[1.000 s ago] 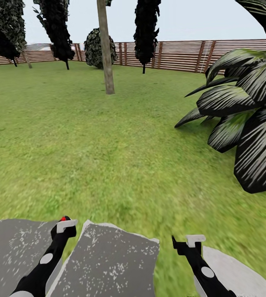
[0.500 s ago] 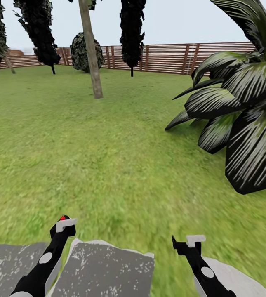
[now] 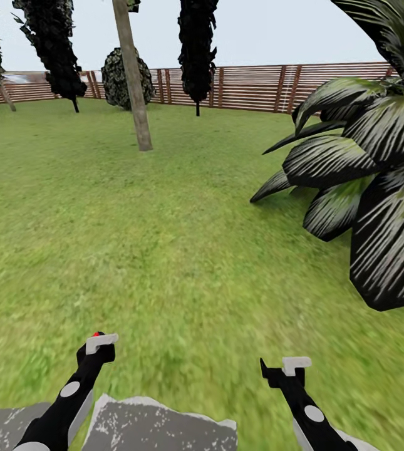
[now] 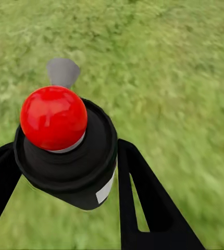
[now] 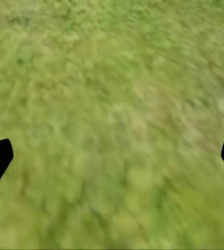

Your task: In the garden, pick up the pesticide atomizer on the floor and spray pesticide onto both trees until each tree trunk is fully covered.

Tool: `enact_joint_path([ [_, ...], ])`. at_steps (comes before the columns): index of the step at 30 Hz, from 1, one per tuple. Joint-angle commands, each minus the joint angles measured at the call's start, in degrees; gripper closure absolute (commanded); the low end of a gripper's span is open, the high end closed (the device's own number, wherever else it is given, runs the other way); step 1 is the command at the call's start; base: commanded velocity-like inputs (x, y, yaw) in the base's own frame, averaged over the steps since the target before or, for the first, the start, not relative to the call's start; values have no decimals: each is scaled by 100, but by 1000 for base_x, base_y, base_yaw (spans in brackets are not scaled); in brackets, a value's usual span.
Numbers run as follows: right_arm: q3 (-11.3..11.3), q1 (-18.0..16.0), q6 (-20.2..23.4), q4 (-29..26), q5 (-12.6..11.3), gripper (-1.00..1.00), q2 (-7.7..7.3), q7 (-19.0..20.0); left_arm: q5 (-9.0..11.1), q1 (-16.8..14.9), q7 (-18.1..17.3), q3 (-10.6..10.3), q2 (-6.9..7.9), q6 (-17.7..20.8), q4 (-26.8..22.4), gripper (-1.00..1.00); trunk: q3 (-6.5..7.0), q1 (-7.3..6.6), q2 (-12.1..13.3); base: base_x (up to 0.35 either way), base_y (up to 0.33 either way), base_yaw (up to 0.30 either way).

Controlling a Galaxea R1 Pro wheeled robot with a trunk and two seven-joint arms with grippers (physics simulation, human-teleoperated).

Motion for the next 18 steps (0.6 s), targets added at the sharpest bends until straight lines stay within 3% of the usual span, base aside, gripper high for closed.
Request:
enact_joint_path([
  [1, 0, 0, 0, 0, -1, -100, 0, 2, 0, 1, 1, 0, -1, 0, -3, 100, 7, 0, 0, 340, 0, 89],
  [9, 0, 0, -106, 26, 1, -100, -3, 5, 0, 0, 1, -9, -9, -8, -24, 100, 73, 0, 0, 294, 0, 88],
  [18, 0, 0, -119, 122, -4, -100, 0, 5, -9, 14, 1, -24, -3, -7, -254, 100, 150, 0, 0, 45, 0, 71],
])
